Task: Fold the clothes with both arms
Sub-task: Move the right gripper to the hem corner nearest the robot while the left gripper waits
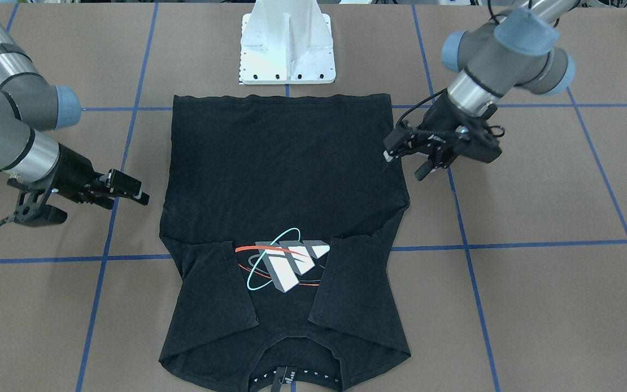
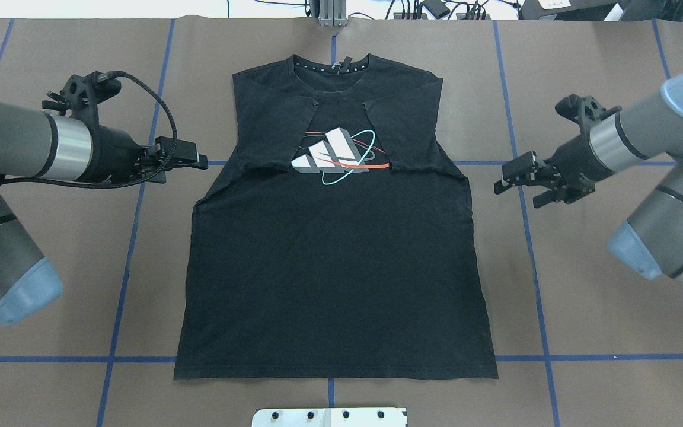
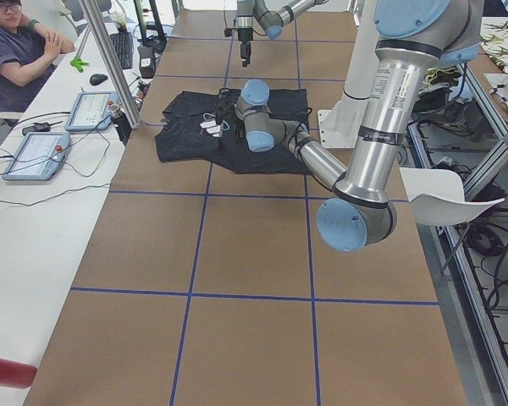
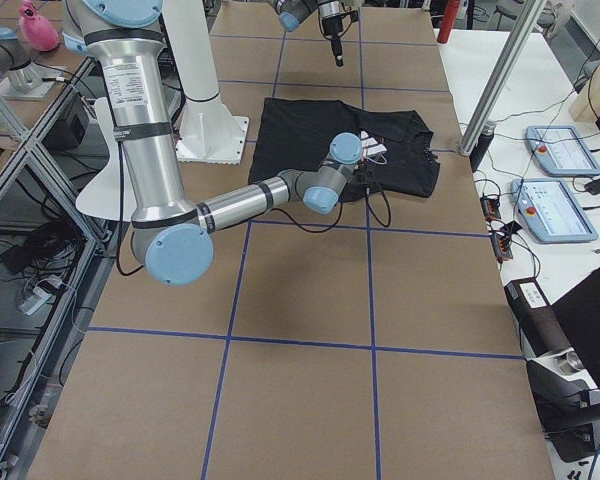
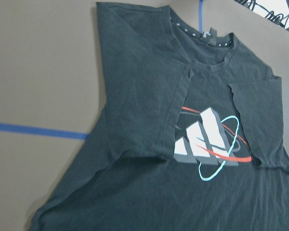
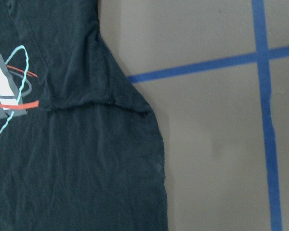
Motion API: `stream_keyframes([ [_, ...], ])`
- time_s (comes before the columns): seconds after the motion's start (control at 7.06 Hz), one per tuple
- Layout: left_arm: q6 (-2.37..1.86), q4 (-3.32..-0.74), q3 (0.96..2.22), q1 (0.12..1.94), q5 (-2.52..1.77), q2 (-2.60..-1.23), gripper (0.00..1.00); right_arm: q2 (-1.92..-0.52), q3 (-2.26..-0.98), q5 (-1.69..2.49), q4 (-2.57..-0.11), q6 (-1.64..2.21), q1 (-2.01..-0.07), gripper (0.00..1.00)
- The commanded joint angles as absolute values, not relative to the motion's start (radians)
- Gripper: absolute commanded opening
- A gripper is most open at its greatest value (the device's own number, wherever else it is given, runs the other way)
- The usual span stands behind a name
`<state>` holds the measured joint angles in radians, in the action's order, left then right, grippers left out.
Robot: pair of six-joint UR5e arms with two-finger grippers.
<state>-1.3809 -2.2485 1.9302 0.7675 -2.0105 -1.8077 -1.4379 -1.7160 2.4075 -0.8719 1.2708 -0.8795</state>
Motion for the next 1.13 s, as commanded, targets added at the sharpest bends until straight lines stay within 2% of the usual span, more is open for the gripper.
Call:
stream_keyframes([
  [0.0, -1.382, -2.246, 1.971, 0.762, -2.005, -1.795, 0.99, -1.575, -1.822, 2.405, -0.87, 1.38, -0.775, 1.0],
  [0.71, -1.379, -2.246, 1.98, 0.759, -1.999, -1.813, 0.99, -1.566, -1.844, 2.289, -0.857, 1.422, -0.412, 1.0],
  [0.99, -1.379, -2.246, 1.982, 0.759, -1.997, -1.815, 0.99, -1.58, -1.861, 2.278, -0.857, 1.424, -0.379, 0.99],
])
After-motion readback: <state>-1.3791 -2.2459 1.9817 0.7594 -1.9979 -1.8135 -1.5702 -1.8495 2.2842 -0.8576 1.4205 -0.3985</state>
